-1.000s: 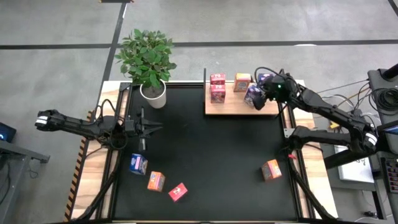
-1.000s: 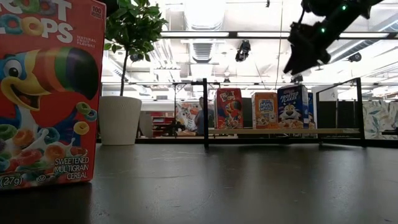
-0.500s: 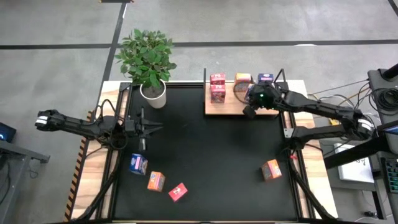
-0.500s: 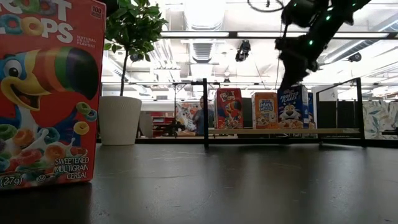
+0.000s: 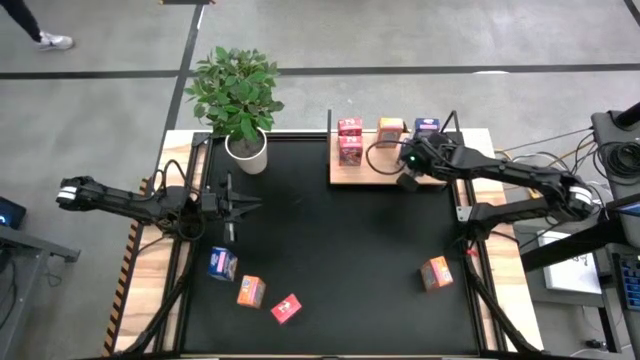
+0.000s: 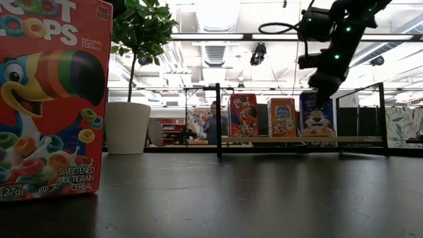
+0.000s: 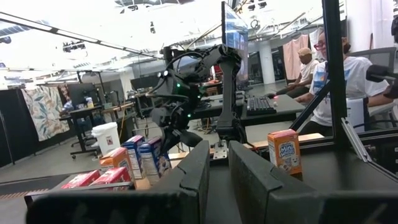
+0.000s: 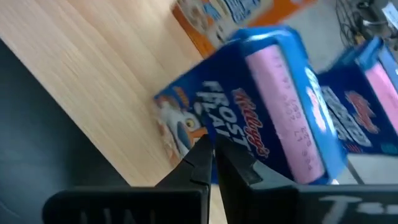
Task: Stack cereal on shelf
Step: Put the top blue cereal box on the shelf aligned with the other blue cereal box
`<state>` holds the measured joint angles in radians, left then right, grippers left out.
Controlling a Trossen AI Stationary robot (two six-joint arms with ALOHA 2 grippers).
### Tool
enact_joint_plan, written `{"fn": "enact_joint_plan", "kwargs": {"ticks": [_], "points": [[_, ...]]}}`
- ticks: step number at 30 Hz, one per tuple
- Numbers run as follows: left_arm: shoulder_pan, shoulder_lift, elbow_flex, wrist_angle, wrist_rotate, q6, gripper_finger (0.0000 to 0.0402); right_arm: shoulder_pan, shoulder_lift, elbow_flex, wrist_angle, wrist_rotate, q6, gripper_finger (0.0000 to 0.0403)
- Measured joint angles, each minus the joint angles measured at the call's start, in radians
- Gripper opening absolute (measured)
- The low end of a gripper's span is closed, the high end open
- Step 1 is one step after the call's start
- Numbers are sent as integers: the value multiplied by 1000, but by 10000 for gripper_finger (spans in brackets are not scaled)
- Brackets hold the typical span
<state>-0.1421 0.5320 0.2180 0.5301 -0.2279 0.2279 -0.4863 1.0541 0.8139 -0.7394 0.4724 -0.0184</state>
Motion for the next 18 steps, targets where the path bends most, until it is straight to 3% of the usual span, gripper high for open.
{"fn": "enact_joint_plan", "kwargs": {"ticks": [8,14,18], "points": [[0,0,0,0,0,7,45,4,-51,0,-41,-17,3,9],[0,0,0,0,0,8,45,4,-114,27,-9,-240,86,9],[0,0,0,0,0,17,45,5,-153,24,136,-237,160,9]]}}
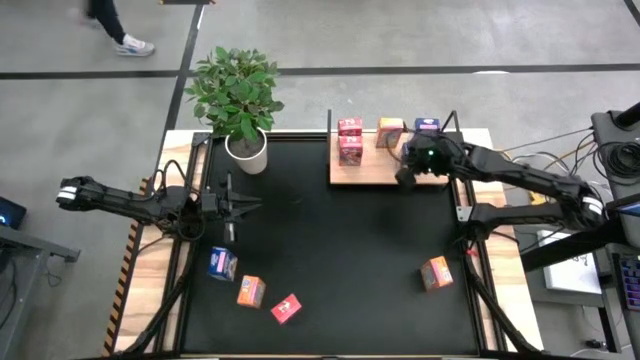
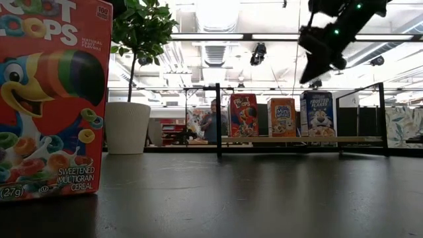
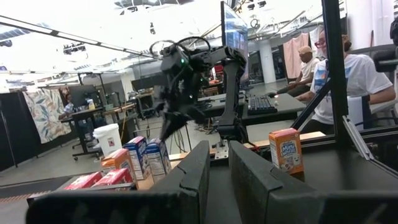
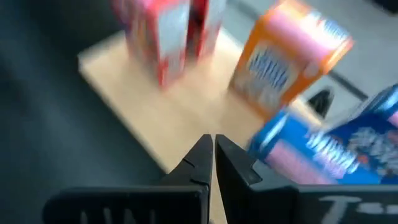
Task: Stack cereal on shelf
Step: Put the top blue cereal box on the shelf aligned with the other blue cereal box
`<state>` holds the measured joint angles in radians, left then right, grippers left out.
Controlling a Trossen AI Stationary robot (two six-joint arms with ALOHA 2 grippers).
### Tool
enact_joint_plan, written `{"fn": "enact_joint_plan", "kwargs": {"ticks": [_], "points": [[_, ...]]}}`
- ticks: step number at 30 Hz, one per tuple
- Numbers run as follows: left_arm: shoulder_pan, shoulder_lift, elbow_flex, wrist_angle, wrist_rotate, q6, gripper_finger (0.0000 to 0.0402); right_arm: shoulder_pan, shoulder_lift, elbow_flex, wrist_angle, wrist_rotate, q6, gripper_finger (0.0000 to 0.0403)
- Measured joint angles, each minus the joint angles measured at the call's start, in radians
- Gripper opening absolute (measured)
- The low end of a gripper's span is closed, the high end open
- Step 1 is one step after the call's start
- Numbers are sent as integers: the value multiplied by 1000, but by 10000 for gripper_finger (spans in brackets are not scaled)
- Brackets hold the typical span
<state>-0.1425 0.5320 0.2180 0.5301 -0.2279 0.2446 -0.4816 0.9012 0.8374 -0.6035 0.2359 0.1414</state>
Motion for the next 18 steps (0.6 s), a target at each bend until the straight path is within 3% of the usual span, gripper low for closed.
{"fn": "enact_joint_plan", "kwargs": {"ticks": [4,12,18], "points": [[0,0,0,0,0,0,45,-3,-7,-5,37,148,103,9],[0,1,0,-9,0,1,45,-4,18,-29,32,310,210,9],[0,4,0,-8,0,1,45,-3,31,-56,36,308,235,9]]}}
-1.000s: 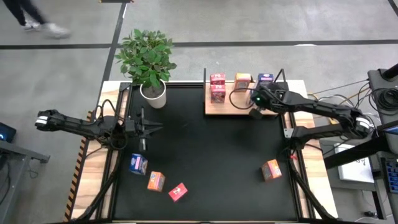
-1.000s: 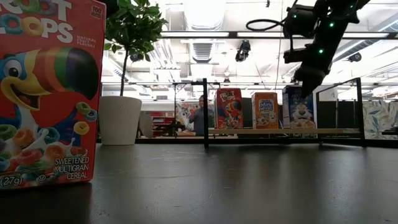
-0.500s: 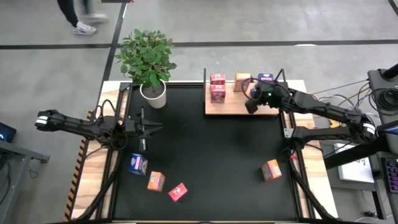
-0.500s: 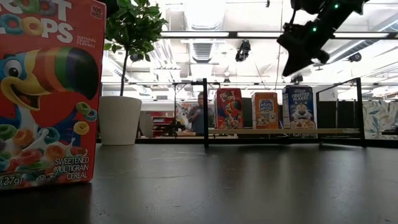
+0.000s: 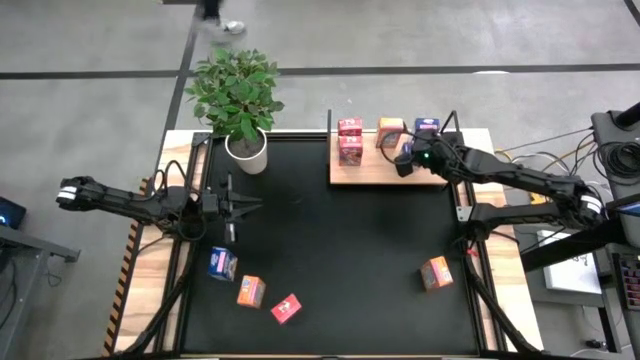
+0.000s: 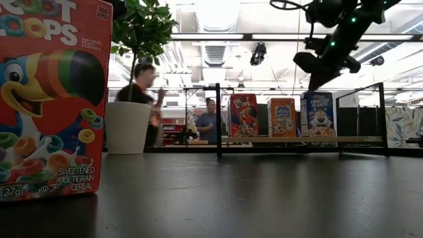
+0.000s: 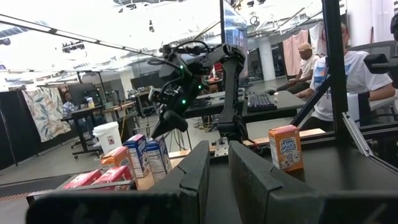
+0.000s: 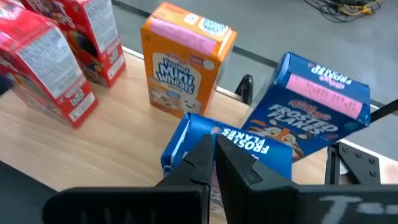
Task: Stack cereal on shelf
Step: Put the top blue cereal box on the shelf aligned with the other blue cereal box
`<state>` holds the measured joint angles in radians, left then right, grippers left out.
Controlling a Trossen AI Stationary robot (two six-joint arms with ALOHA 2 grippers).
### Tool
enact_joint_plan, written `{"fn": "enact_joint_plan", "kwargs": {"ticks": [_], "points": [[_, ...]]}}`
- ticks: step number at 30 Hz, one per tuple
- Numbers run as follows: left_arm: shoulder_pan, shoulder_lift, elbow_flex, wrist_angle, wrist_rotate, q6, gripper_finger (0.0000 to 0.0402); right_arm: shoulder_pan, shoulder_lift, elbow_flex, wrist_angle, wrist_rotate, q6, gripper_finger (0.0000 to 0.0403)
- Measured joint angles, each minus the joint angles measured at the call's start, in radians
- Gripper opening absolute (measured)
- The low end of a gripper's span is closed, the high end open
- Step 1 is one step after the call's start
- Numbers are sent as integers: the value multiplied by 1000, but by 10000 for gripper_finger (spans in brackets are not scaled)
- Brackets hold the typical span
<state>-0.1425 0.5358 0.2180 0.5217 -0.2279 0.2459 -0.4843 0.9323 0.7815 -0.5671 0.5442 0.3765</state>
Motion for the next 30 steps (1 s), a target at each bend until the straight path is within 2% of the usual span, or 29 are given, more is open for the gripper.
{"fn": "enact_joint_plan", "kwargs": {"ticks": [4,13,22,27,30], "points": [[0,0,0,0,0,0,45,0,8,-13,2,13,2,9],[0,0,0,-2,0,0,45,0,19,-19,-6,139,-62,9],[0,0,0,-2,0,7,45,-1,8,-19,-4,139,-95,9],[0,0,0,-6,0,8,45,2,-27,11,-3,121,-34,9],[0,1,0,-10,0,8,45,2,-46,24,-5,57,29,9]]}}
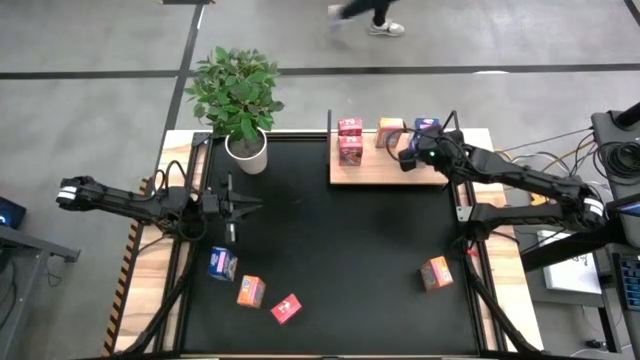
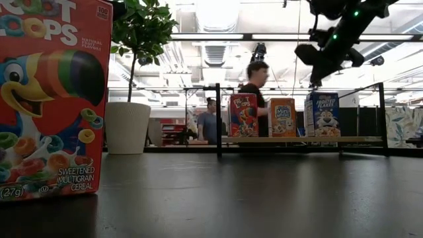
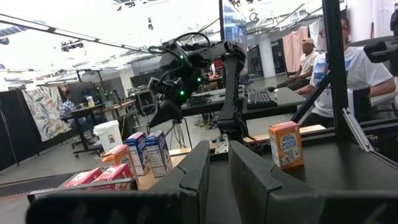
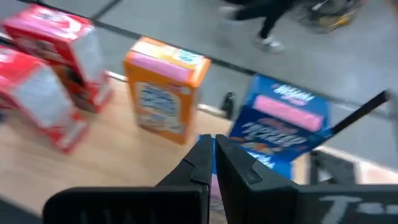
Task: Stack cereal on shelf
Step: Put the top blue cereal box on the shelf aligned with the other blue cereal box
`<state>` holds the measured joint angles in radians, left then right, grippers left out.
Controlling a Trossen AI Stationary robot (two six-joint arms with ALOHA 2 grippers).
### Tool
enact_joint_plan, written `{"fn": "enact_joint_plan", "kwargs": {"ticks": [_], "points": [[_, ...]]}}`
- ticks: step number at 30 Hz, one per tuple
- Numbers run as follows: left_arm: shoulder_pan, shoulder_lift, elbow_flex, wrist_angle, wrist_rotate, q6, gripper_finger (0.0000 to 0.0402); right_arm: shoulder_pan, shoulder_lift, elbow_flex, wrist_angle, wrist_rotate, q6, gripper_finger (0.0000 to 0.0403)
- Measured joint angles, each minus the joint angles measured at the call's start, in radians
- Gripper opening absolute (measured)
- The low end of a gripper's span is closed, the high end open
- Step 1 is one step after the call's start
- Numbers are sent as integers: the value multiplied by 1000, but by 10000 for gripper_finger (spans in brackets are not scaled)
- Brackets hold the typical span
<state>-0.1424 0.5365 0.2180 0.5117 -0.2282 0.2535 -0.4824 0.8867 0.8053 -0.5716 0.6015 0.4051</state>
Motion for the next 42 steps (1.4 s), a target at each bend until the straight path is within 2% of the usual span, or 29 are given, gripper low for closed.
{"fn": "enact_joint_plan", "kwargs": {"ticks": [4,8,17,25,42], "points": [[0,0,0,-8,0,-3,45,0,-9,6,-1,-85,82,9],[0,0,0,-19,0,-4,45,-2,1,5,-52,-83,164,9],[0,1,0,-31,0,-4,45,-2,43,-20,-73,-18,199,9],[0,1,0,-34,0,-4,45,-2,67,-21,-80,74,151,9],[0,1,0,-34,0,-4,45,-2,65,-22,-82,111,118,9]]}}
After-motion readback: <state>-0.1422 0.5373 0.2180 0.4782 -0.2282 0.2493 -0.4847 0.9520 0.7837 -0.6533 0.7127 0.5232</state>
